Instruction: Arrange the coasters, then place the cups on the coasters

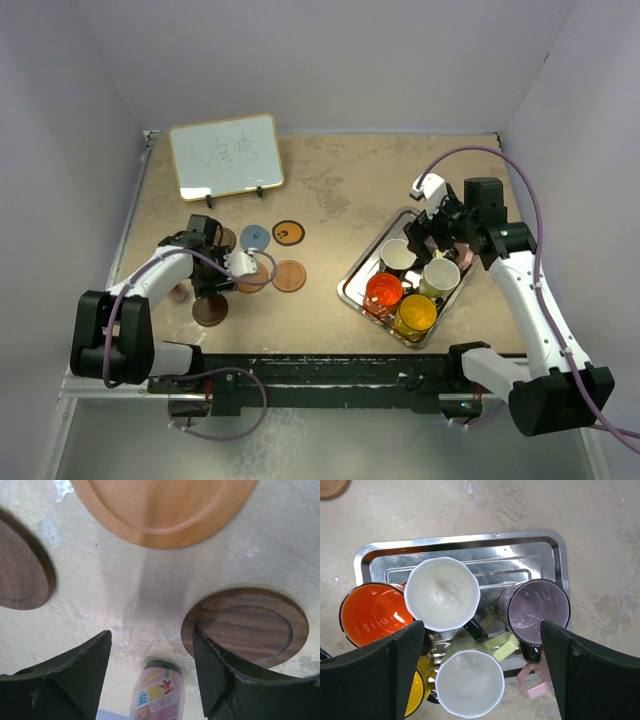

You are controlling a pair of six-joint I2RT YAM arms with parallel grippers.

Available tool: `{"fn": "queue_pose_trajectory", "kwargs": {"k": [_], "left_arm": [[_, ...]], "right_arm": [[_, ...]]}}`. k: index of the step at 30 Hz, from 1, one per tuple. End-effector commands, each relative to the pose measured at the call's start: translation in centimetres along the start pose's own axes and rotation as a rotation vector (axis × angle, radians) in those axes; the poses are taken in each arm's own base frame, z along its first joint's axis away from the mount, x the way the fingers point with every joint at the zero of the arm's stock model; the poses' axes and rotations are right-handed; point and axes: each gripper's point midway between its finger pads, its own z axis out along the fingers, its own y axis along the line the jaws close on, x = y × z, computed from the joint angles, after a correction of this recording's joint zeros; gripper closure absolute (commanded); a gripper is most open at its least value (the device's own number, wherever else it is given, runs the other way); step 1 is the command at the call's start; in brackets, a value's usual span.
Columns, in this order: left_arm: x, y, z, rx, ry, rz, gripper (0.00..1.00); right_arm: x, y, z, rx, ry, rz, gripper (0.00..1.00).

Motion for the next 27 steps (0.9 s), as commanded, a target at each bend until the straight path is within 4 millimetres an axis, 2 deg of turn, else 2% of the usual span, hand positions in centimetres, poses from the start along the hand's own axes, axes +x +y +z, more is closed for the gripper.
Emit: {"fn": "queue_pose_trajectory", "kwargs": {"k": [1,7,11,17,21,27], "left_arm": [[0.0,5.2,0.3,-0.165,0.013,0.006,0.37],[-1.3,8.5,0.7,-0.228,-0.031,-0.071,0.37],[-2.5,9.2,1.0,-0.223,-0.088,-0.113,0.37],[-3.4,8.1,1.7,-0.158,-0.135,-0.133,0.37],[-3.9,6.5,1.9,-0.083,-0.163,-0.136,0.37],[-3.6,4.6,2.0,-0.022,-0.154,-0.136,0.37]], "right_arm": [[-0.9,-0.8,-0.7,0.031,-0.016,-0.007,0.0],[-0.8,-0.9,-0.7,0.039,-0.012,-0.011,0.0],[-0.8,-0.9,-0.6,0.041,-0.01,-0.013,0.0],[-0.6,-1.0,-0.5,0.041,-0.003,-0.013,0.0],[-0.6,-1.0,-0.5,0.042,-0.002,-0.013,0.0],[-0.5,-1.0,-0.4,0.041,0.0,-0.011,0.0]]}}
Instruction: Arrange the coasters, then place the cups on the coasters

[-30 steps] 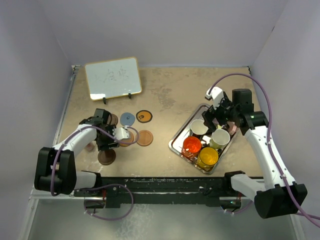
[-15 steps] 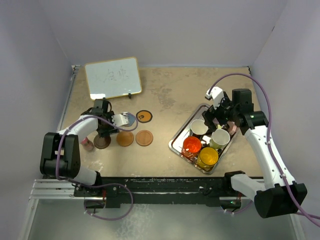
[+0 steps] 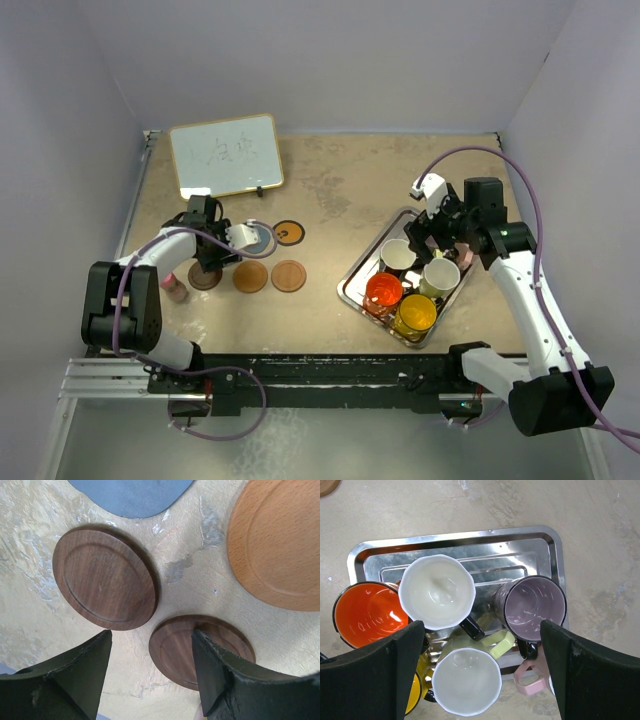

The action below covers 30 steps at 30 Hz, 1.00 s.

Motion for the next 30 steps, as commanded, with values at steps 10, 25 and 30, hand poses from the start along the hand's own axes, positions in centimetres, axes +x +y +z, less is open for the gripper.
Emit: {"fn": "queue_pose_trajectory", "kwargs": {"k": [10,25,30], "left_arm": [[-1.3,-4.4,0.1,0.177,-0.1,-0.061,0.38],[-2.9,-4.7,0.5,0.204,-0.149,-0.094,0.38],[-3.0,-4.4,0.2,0.188,-0.142,-0.091,0.38]], "right_arm": [[-0.7,-0.6,-0.3,0.017,-0.012,-0.009,0.0],[-0.8,-0.7,-0.3,0.017,-0.012,-0.01,0.0],[-0.7,-0.6,-0.3,0.015,-0.01,-0.008,0.0]]}}
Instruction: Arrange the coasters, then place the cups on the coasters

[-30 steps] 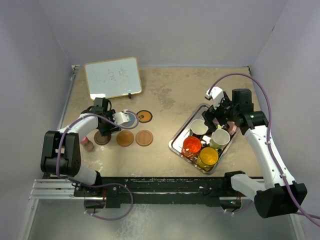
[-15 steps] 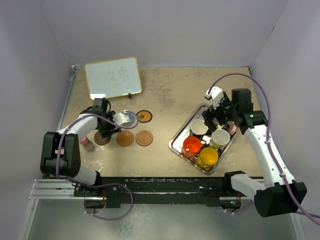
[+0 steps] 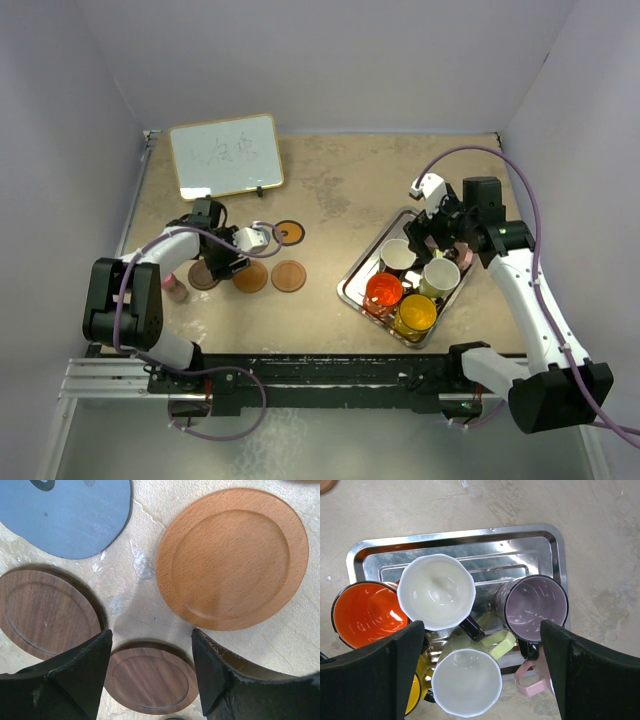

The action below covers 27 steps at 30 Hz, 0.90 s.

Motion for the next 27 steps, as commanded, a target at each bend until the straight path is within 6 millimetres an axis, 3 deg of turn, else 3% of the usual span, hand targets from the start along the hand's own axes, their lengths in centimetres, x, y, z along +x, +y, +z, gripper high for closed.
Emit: {"fn": "queue_pose_trajectory", "kwargs": {"k": [1,9,13,17,27], "left_arm": [[-0.8,-0.5,-0.4,0.015,-0.033,-0.017,0.38],[-2.0,1.3,-4.7,-0.101,-0.045,0.006,0.38],[-1.7,2.1,-6.5,-0.166,-0.023,0.016,0.38],[0.0,2.8,-6.3,-0.212,0.04,0.025,0.38],[2.7,2.3,-3.1,-0.171,0.123,0.025,0.37]], "right_arm": [[-1.0,-0.5,-0.6,0.019,-0.022,-0.013,0.0],[-1.0,-0.5,-0.7,0.023,-0.025,-0.017,0.0],[-1.0,-0.5,-0.7,0.022,-0.028,-0.017,0.0],[-1.0,-0.4,-0.7,0.018,-0.027,-0.017,0.0],[-1.1,-0.4,-0.8,0.015,-0.032,-0.015,0.0]]}}
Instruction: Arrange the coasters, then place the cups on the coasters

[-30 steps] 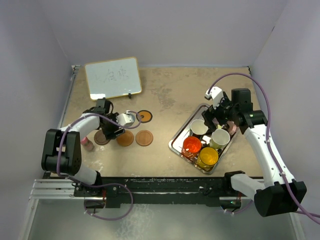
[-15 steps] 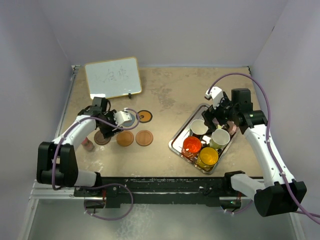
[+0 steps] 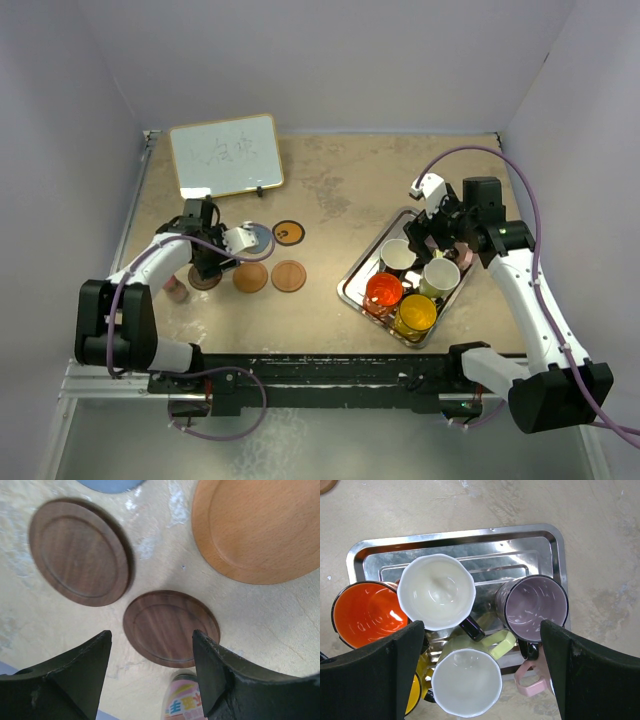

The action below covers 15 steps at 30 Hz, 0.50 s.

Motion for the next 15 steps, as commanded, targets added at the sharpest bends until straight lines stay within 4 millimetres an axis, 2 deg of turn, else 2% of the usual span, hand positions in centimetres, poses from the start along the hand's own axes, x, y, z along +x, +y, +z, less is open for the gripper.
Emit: {"fn": "queue_pose_trajectory", "kwargs": {"k": [1,8,15], "left_arm": [[1.0,0.0,1.3,-0.001,0.032,0.024,0.36],[1.7,-1.7,2.4,0.057,0.042,0.035,0.36],[1.4,-2.8,2.7,0.105,0.011,0.024,0.36]], "right_arm": [[-1.1,-0.4,-0.7,0.016,-0.029,-0.016,0.0],[-1.0,-0.5,-0.7,0.02,-0.025,-0.014,0.0],[-0.9,-0.5,-0.6,0.018,-0.019,-0.014,0.0]]}}
